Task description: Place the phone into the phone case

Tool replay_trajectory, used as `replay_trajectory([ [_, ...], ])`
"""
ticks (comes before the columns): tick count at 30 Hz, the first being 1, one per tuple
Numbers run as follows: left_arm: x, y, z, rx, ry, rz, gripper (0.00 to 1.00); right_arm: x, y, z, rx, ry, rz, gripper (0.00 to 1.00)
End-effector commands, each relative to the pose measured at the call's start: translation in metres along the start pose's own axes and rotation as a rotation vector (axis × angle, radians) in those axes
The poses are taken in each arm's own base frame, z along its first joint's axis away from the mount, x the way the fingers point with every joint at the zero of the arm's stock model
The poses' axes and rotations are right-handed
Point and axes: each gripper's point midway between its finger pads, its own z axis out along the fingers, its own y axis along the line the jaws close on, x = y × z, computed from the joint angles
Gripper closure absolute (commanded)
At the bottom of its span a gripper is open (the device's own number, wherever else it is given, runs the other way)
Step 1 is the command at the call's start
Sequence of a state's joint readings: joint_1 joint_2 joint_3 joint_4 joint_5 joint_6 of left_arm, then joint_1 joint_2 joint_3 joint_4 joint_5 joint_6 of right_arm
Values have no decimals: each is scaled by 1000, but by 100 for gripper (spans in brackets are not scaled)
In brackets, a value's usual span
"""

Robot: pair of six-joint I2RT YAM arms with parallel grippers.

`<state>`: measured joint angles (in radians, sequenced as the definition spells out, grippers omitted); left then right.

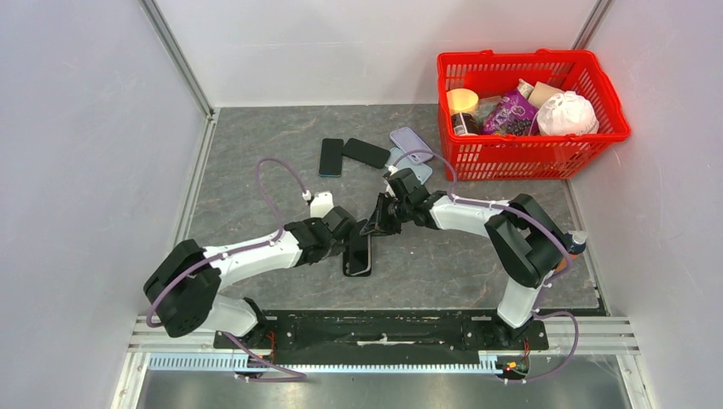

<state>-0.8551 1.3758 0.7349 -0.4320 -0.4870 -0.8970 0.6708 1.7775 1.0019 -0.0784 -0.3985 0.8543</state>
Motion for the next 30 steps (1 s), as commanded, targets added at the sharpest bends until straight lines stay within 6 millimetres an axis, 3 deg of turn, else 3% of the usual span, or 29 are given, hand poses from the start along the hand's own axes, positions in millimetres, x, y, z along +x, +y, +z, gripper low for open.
replay_trajectory([
  [1, 9, -9, 8, 43, 23, 29, 84, -13, 16, 7, -73, -61, 5, 100],
  [13, 27, -26, 21, 109, 89, 36, 90, -4, -1, 23, -52, -40, 25, 100],
  [22, 24, -33, 20, 137, 81, 18, 91, 2, -22, 27, 30, -33, 13, 100],
  [27, 25, -31, 21, 130, 83, 16, 91, -4, -27, 16, 115, -42, -19, 67],
  [30, 26, -32, 22, 131, 85, 17, 91, -7, -21, 10, 125, -38, -33, 58],
])
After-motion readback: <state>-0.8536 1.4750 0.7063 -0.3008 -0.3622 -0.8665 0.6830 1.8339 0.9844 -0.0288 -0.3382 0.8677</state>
